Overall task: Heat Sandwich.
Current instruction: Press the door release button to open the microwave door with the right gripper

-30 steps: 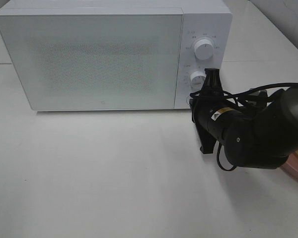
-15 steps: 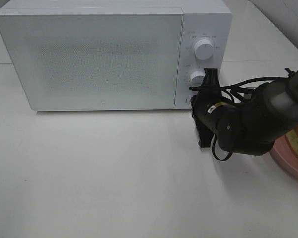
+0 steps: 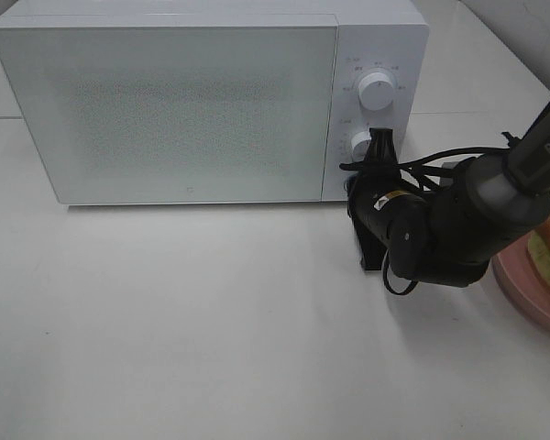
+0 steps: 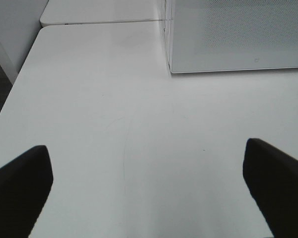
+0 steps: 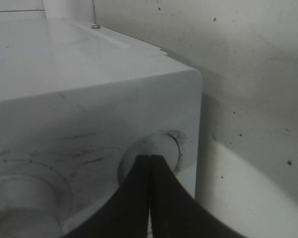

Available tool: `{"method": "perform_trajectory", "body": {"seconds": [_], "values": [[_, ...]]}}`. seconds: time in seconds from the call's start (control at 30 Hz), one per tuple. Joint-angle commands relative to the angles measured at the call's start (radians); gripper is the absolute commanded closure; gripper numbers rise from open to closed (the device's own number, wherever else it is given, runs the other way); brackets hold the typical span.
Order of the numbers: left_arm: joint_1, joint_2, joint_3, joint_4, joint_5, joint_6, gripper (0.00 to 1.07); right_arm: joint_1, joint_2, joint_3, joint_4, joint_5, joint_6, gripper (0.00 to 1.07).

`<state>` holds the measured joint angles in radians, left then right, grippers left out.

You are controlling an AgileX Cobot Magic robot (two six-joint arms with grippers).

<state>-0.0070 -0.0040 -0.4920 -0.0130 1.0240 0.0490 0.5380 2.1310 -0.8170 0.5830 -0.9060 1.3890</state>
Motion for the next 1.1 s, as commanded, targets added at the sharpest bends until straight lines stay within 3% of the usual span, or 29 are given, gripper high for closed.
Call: {"method": "perform_trajectory", "body": {"seconds": [0.03,0.43,1.1], "values": [[-0.002,-0.028,0.001,0.000,0.003,-0.002,0.01,-0.004,-0.001,-0.013,0.011,-0.039,-0.026,1.07],[-0.002,-0.028,0.001,0.000,0.003,-0.002,0.01,-0.015,0.005,-0.044,0.050,-0.137,-0.055,1.07],[-0.002,-0.028,0.001,0.000,0.003,-0.002,0.01,-0.050,0.023,-0.187,0.058,-0.270,-0.151,1.07]]}}
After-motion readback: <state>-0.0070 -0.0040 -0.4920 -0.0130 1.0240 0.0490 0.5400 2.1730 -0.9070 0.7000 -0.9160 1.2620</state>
